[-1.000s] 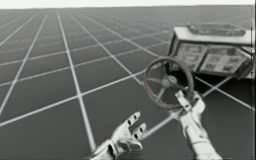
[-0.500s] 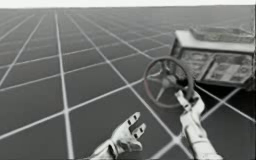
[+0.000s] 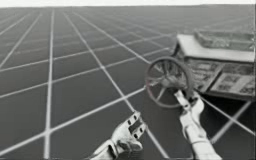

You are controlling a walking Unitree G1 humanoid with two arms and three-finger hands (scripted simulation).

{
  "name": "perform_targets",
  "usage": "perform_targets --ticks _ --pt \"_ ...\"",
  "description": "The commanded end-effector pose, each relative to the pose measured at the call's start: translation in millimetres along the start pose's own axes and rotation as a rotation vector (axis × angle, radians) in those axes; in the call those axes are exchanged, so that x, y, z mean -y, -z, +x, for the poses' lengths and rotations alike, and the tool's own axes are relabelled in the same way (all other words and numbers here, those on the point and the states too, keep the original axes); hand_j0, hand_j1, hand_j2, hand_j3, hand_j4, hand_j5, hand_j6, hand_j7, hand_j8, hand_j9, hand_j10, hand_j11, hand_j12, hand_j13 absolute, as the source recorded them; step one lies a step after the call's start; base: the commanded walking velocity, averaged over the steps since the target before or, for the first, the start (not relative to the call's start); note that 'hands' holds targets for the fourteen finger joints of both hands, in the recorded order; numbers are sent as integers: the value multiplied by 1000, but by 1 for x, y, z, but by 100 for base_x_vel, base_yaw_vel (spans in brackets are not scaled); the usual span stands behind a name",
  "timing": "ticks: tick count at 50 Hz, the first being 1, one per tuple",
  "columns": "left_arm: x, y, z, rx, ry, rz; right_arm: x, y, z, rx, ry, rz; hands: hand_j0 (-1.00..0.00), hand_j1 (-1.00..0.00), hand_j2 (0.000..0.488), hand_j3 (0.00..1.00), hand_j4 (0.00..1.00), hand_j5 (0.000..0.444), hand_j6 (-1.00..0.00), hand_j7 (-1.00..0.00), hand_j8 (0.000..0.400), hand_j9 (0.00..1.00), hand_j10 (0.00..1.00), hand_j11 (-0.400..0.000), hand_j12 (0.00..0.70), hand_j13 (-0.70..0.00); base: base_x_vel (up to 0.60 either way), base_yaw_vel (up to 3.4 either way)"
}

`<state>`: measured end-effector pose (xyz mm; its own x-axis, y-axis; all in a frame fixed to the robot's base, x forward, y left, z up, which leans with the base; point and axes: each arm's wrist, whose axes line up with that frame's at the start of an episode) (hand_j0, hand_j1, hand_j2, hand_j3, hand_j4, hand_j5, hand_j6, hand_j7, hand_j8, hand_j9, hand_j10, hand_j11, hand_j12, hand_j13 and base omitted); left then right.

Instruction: Pick up and drop off the object

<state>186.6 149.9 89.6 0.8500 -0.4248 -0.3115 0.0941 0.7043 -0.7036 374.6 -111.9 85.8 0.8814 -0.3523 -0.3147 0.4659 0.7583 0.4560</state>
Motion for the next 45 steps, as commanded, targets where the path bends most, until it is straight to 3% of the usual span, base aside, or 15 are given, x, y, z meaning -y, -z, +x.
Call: perform_targets --ticks 1,45 --pt "6 -2 1 3 10 24 -1 -11 0 31 -17 37 0 0 0 1000 1000 0 0 0 0 1000 1000 -400 0 -700 59 -1" --pt "6 -2 1 3 10 24 -1 -11 0 31 -17 37 0 0 0 1000 1000 0 0 0 0 1000 1000 -400 0 -700 59 1"
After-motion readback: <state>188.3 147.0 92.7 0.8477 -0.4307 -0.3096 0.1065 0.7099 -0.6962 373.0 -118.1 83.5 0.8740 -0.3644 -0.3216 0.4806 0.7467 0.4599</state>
